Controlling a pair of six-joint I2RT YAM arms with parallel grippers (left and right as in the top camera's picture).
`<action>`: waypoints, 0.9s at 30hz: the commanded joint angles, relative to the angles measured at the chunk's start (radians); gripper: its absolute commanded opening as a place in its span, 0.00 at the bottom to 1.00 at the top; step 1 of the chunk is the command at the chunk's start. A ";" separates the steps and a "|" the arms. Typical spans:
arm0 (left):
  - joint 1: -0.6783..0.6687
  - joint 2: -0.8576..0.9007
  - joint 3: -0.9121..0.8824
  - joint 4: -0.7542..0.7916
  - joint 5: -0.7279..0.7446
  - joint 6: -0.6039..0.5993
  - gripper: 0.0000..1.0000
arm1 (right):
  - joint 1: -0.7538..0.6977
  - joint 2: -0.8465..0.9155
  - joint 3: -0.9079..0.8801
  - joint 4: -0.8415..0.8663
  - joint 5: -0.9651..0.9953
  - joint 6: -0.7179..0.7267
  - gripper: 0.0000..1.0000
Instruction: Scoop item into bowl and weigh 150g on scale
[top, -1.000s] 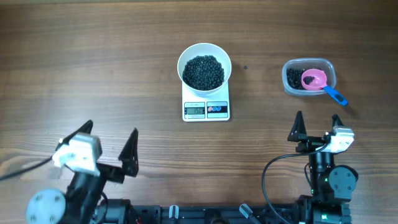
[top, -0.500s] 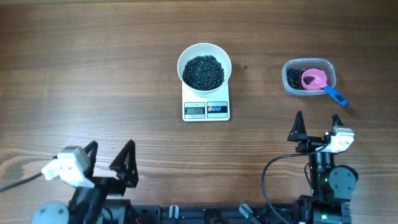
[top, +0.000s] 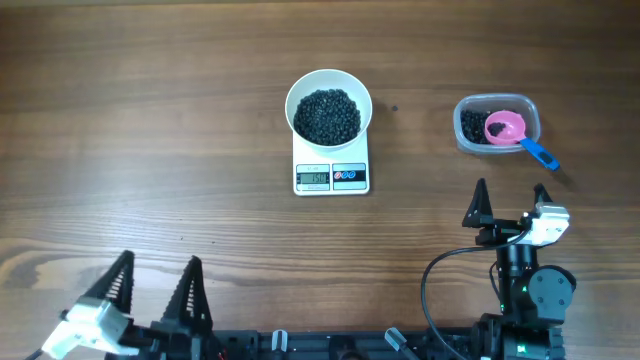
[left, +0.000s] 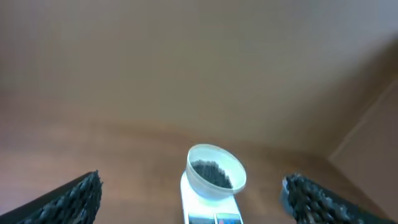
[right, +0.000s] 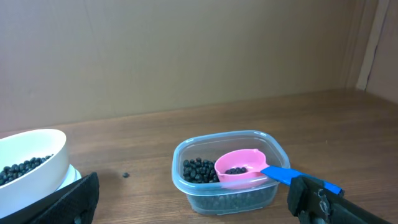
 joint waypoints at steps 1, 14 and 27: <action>0.006 -0.003 0.007 0.062 0.055 0.153 1.00 | 0.003 -0.008 -0.001 0.002 0.017 -0.004 1.00; 0.006 -0.003 0.006 0.204 0.053 0.152 1.00 | 0.003 -0.008 -0.001 0.002 0.017 -0.005 1.00; 0.006 -0.003 0.008 0.267 0.057 0.117 1.00 | 0.003 -0.008 -0.001 0.001 0.017 -0.005 1.00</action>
